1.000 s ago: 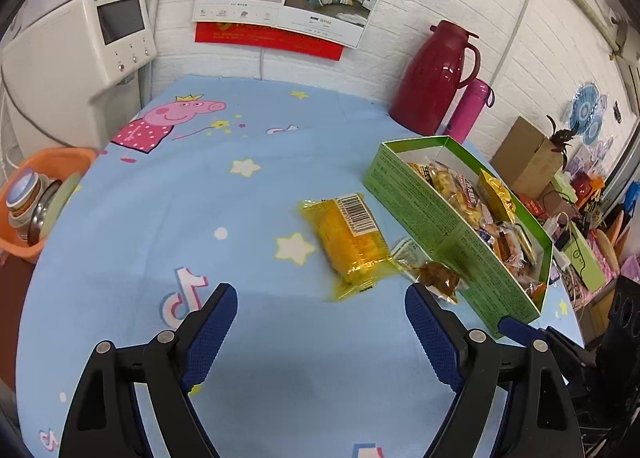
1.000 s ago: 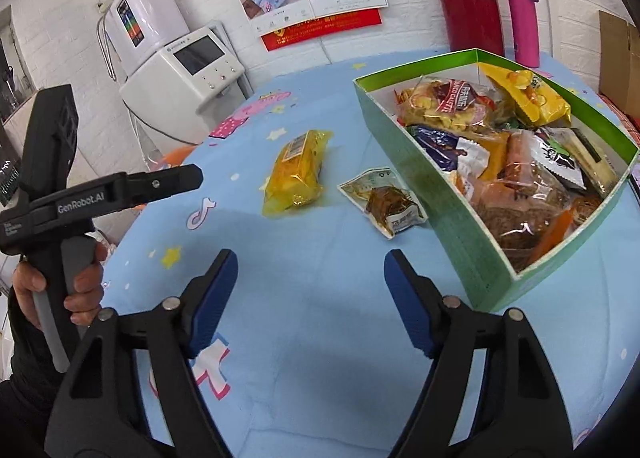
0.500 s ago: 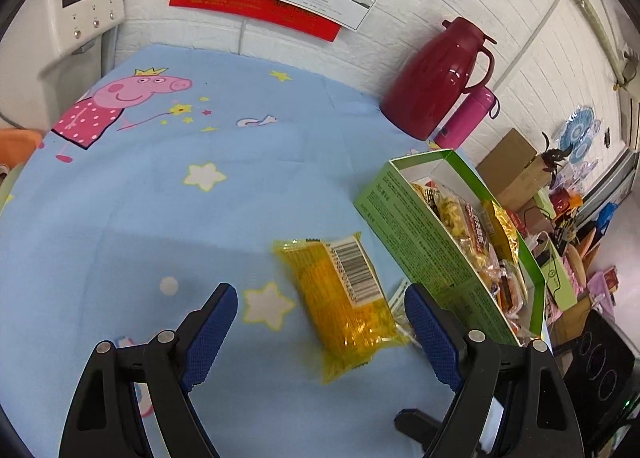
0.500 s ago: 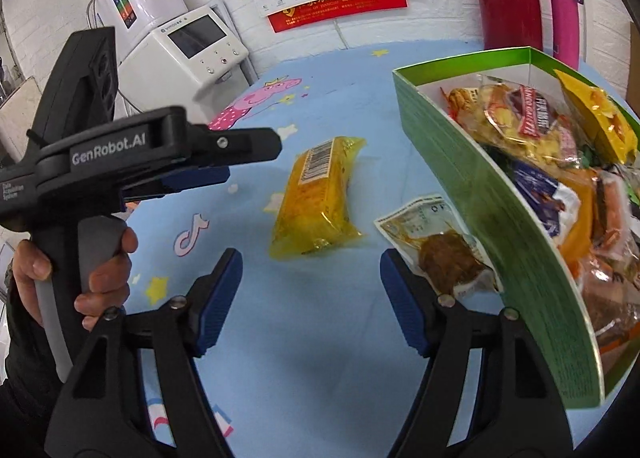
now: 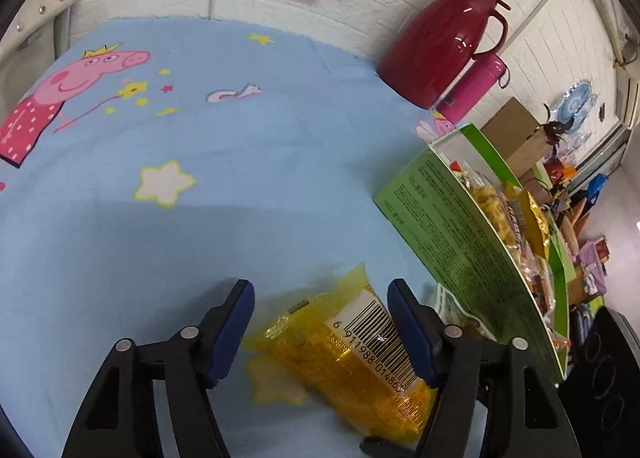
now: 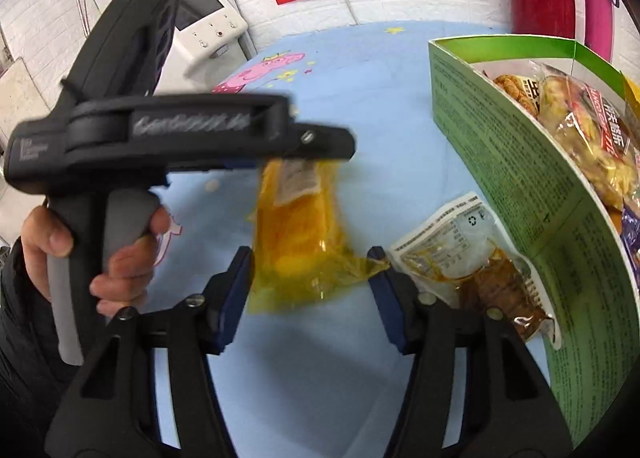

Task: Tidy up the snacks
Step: 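Grasp the yellow barcode bag with both grippers and lift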

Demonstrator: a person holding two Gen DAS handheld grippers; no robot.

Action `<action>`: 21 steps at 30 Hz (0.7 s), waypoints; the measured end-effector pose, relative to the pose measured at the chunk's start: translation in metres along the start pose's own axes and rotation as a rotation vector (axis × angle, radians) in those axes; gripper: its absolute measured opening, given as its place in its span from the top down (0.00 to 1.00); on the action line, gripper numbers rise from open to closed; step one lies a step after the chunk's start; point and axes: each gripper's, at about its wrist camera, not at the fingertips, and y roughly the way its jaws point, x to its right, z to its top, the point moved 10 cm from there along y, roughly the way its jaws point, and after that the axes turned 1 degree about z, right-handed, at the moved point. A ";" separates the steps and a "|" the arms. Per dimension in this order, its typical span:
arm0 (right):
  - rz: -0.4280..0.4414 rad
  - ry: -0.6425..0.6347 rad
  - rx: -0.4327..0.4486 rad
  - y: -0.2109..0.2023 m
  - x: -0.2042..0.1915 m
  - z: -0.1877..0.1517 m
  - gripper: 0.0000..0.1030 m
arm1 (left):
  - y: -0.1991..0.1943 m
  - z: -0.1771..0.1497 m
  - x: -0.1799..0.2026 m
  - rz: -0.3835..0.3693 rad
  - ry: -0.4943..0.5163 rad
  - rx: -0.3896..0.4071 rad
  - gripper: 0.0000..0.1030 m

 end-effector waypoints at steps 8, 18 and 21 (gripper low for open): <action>0.048 -0.014 -0.020 -0.028 -0.002 -0.029 0.44 | -0.032 -0.050 0.001 -0.115 -0.088 -0.018 0.33; 0.084 -0.016 -0.038 -0.077 -0.007 -0.080 0.34 | -0.066 -0.127 0.027 -0.232 -0.116 -0.055 0.34; 0.099 -0.004 -0.037 -0.083 -0.008 -0.085 0.34 | -0.074 -0.142 0.033 -0.232 -0.095 -0.061 0.31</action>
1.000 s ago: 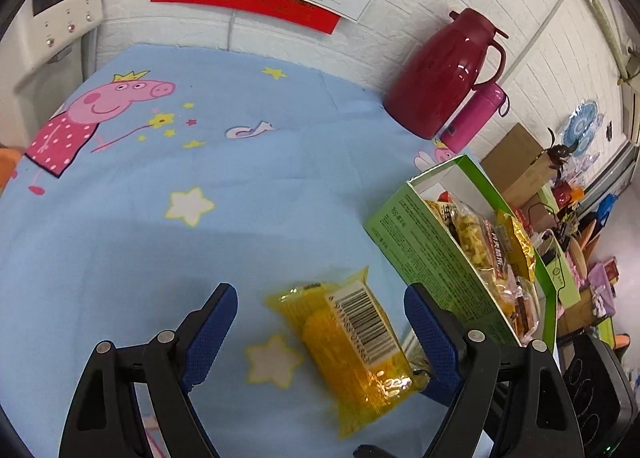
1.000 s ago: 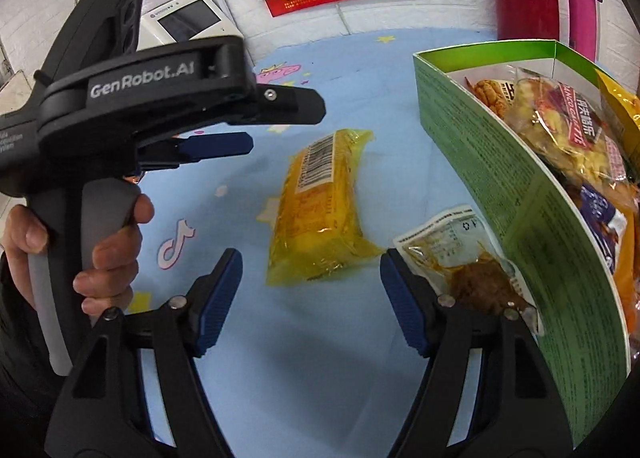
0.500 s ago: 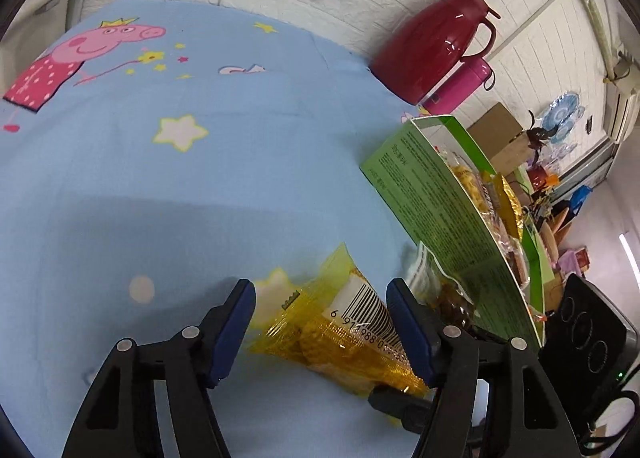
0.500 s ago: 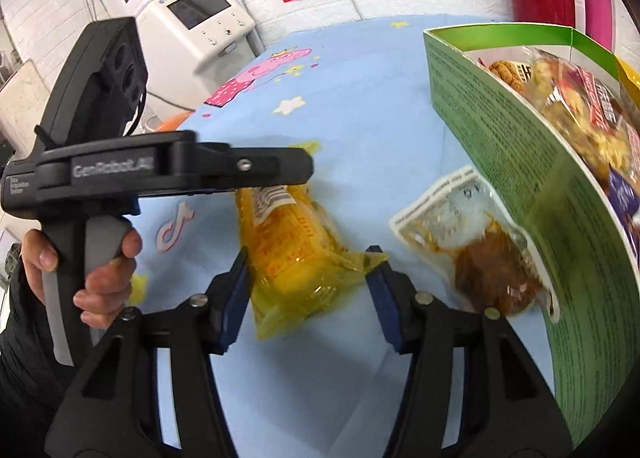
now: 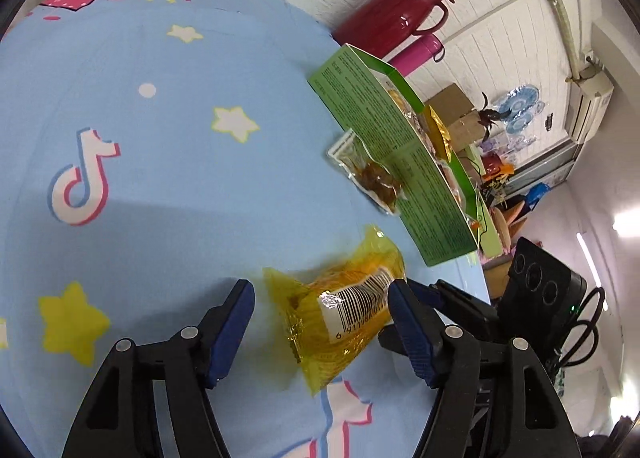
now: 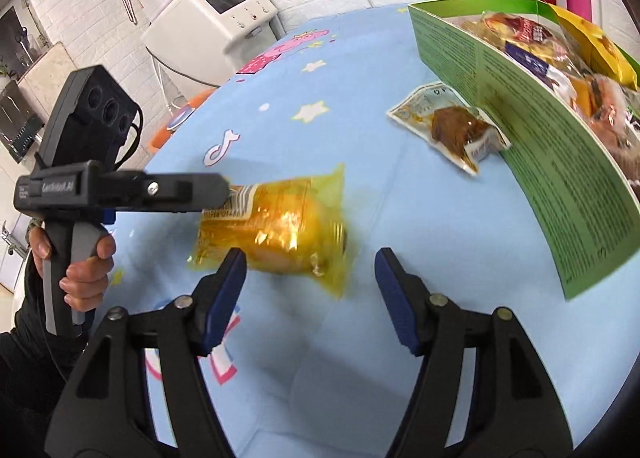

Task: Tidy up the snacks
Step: 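Grasp the yellow barcode bag with both grippers and lift, then lower the yellow barcode bag into the box and open both grippers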

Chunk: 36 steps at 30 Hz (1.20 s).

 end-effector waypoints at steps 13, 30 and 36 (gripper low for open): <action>0.048 -0.128 -0.027 0.019 -0.017 0.017 0.38 | -0.017 -0.014 0.006 0.069 0.024 0.085 0.31; 0.065 -0.021 0.109 -0.024 -0.003 0.019 0.88 | -0.003 -0.010 0.043 0.154 0.170 0.094 0.62; 0.047 -0.044 0.216 -0.064 -0.003 0.035 0.88 | -0.013 0.001 0.080 0.142 0.236 0.139 0.62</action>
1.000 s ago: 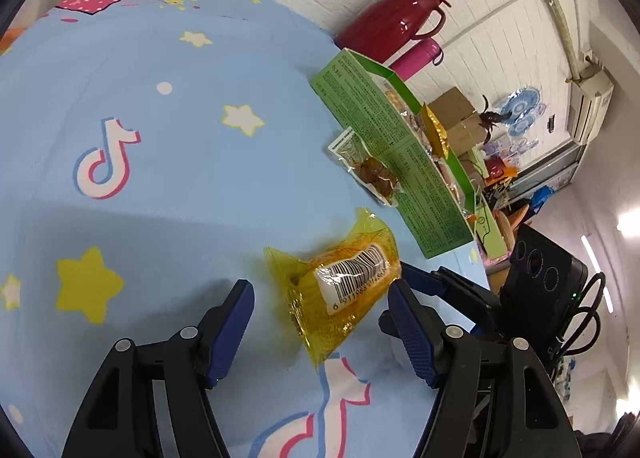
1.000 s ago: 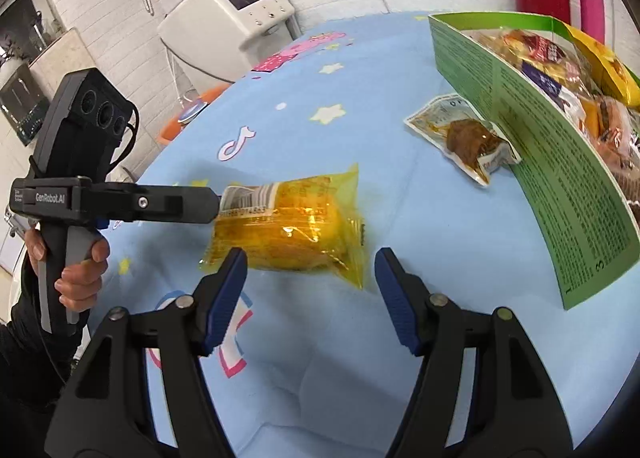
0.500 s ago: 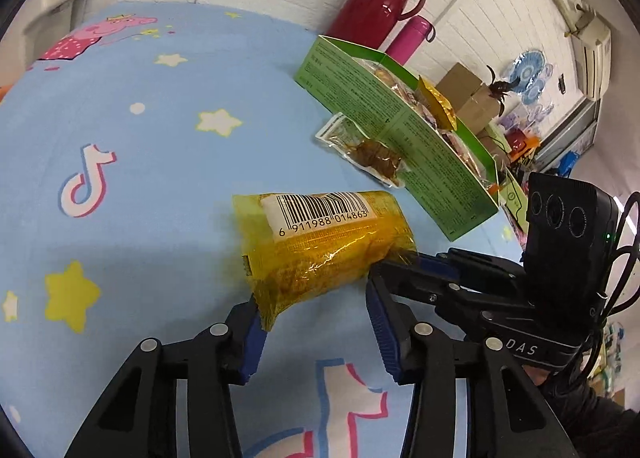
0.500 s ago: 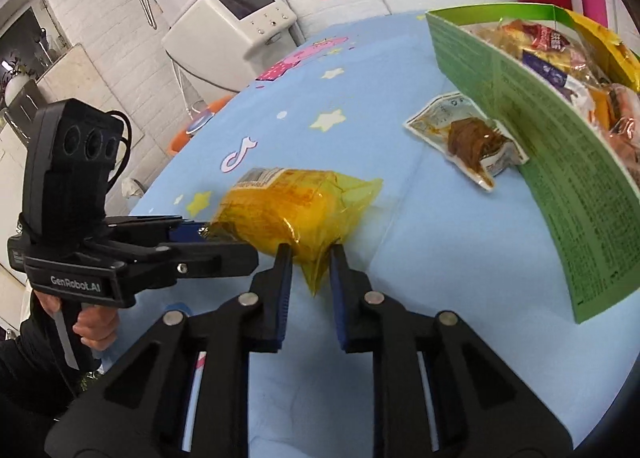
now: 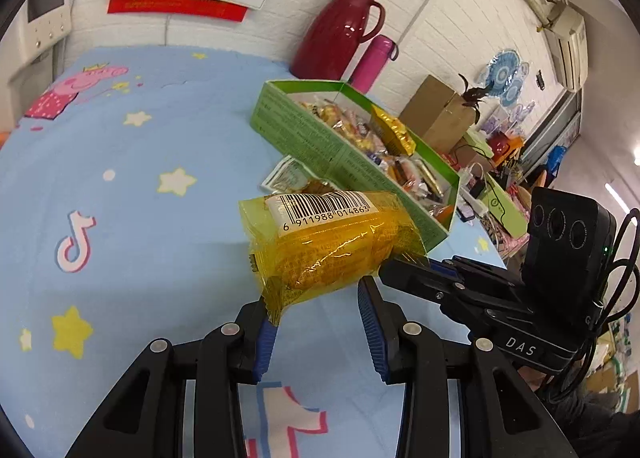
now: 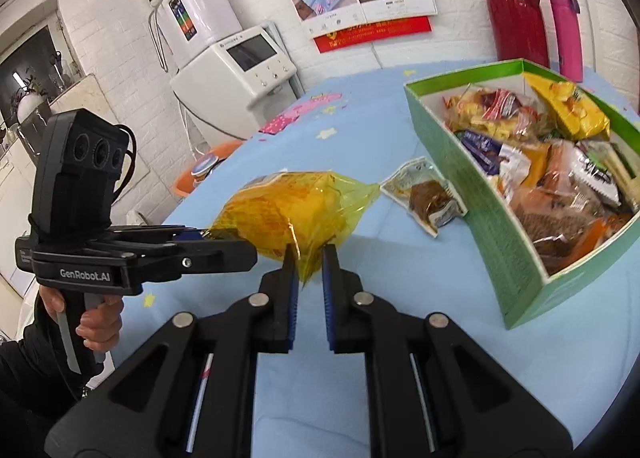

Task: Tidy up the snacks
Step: 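Lower the yellow barcode bag into the box and open both grippers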

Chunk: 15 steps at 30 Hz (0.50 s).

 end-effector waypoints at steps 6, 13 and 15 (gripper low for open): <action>-0.063 0.011 0.122 -0.046 0.022 0.034 0.88 | 0.003 0.041 0.052 -0.033 0.115 0.054 0.62; -0.174 0.051 0.210 -0.090 0.073 0.057 0.88 | 0.043 0.081 0.109 -0.086 0.199 0.051 0.62; -0.202 0.068 0.219 -0.096 0.092 0.060 0.88 | 0.058 0.086 0.123 -0.091 0.208 0.039 0.62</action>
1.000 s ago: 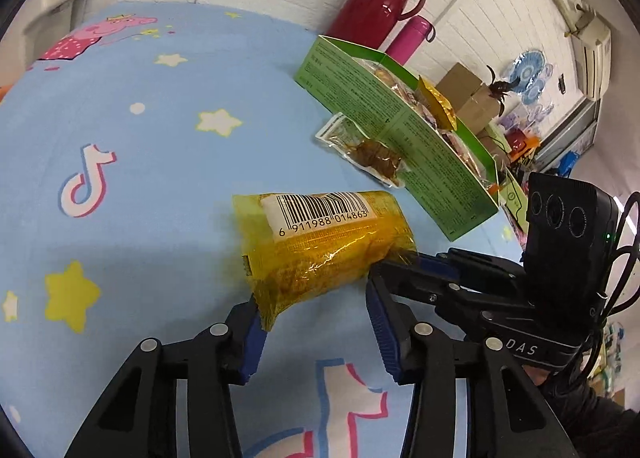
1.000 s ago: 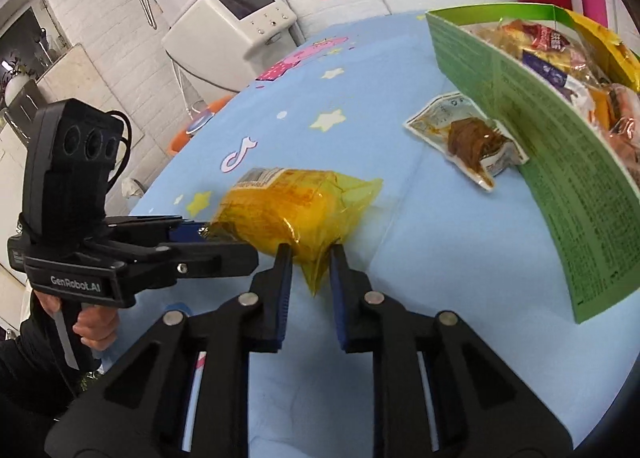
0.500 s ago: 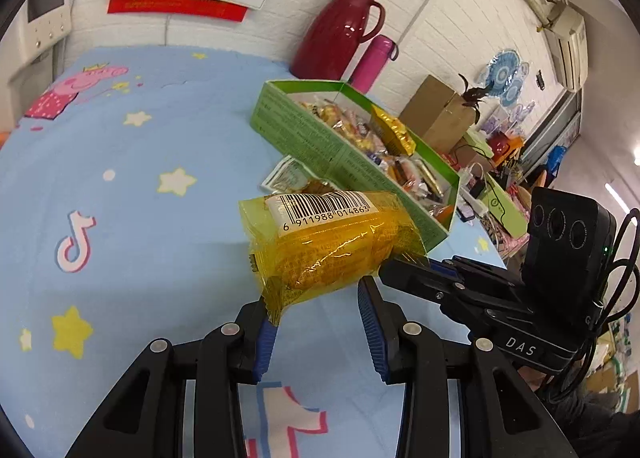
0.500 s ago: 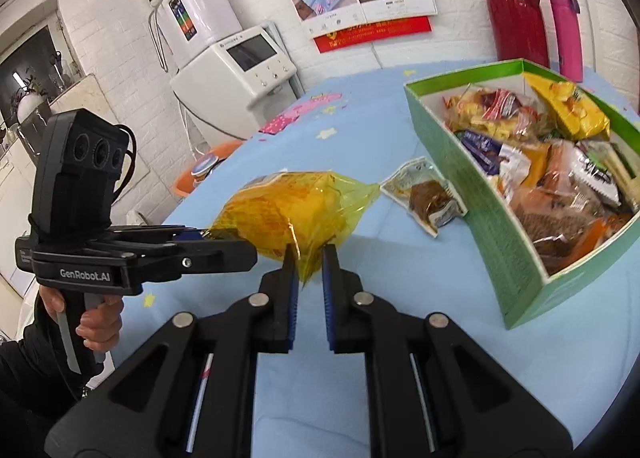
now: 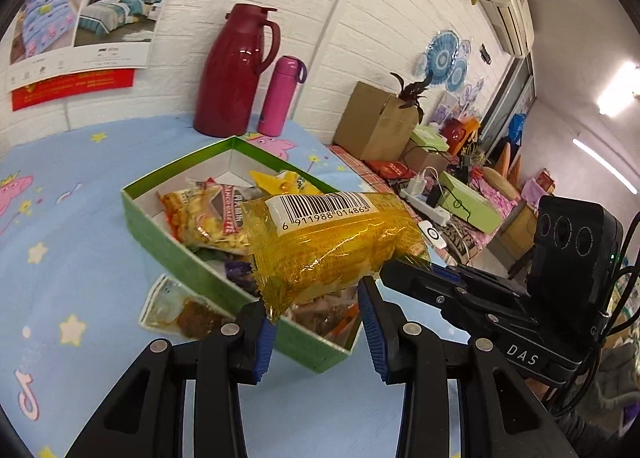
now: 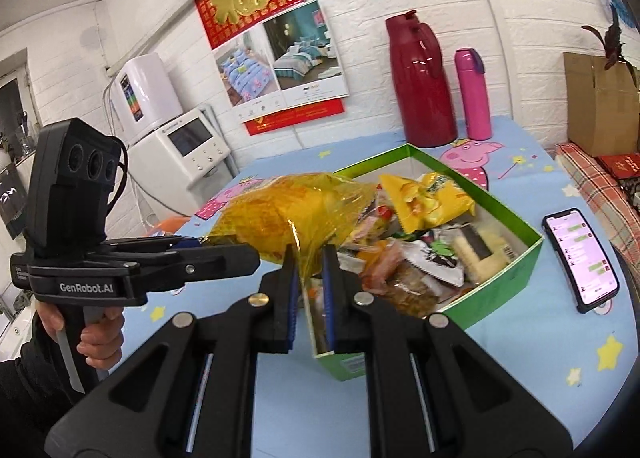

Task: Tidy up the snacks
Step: 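Lower the yellow barcode bag into the box and open both grippers, then move both grippers toward the clear packet of brown meat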

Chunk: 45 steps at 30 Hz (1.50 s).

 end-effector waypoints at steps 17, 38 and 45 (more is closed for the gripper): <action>-0.202 0.040 -0.008 0.009 0.073 -0.022 0.32 | 0.047 -0.012 -0.042 0.188 -0.095 -0.055 0.15; -0.113 -0.033 -0.036 0.004 -0.027 -0.041 0.28 | -0.026 -0.047 -0.060 0.263 -0.115 0.008 0.15; -0.100 0.022 -0.090 0.011 -0.034 -0.066 0.28 | -0.019 -0.065 -0.091 0.329 -0.092 -0.012 0.15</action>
